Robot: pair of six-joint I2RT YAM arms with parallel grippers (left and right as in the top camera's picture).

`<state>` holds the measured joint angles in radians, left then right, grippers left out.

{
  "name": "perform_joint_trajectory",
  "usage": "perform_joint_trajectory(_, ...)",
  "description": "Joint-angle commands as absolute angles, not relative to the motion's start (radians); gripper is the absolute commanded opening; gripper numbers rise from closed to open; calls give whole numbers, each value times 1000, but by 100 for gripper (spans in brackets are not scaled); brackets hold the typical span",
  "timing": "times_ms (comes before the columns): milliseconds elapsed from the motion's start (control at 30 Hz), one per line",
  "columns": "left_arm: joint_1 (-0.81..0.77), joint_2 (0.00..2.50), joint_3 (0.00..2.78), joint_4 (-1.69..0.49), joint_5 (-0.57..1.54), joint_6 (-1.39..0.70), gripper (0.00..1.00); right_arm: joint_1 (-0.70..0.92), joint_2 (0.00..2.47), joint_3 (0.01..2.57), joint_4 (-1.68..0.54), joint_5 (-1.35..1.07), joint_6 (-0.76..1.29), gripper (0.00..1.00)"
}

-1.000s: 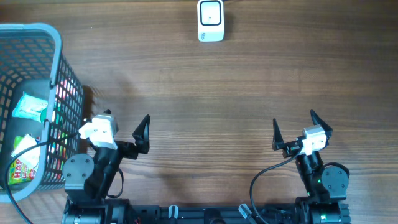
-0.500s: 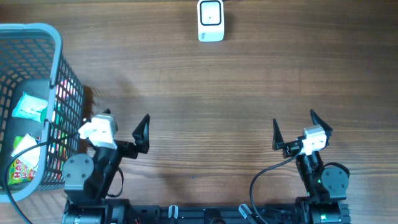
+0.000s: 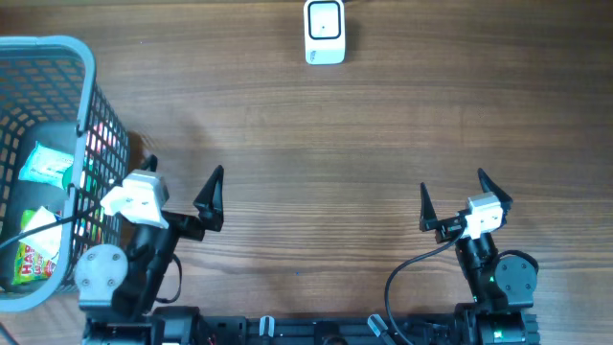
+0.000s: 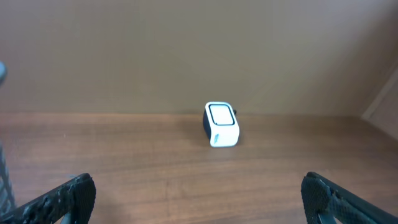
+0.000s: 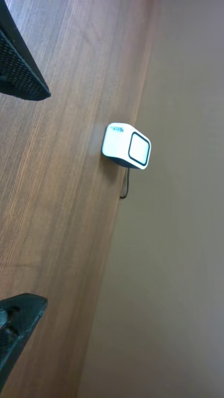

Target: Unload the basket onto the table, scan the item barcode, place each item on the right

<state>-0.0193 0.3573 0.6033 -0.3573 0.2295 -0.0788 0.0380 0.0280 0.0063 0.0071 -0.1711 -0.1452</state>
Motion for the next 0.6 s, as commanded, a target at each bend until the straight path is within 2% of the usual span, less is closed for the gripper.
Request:
perform_joint_trajectory(0, -18, 411, 715, -398, 215, -59, 100, 39, 24, 5, 10, -155, -157, 100)
perform_joint_trajectory(200, -18, 542, 915, -493, 187, -60, 100, 39, 24, 5, 10, -155, -158, 100)
perform_joint_trajectory(400, -18, 743, 1184, -706, 5, -68, 100, 39, 24, 5, 10, -155, -157, 100)
perform_joint_trajectory(567, -19, 880, 1329, -843, 111, -67, 100, 39, 24, 5, 11, -155, -157, 100)
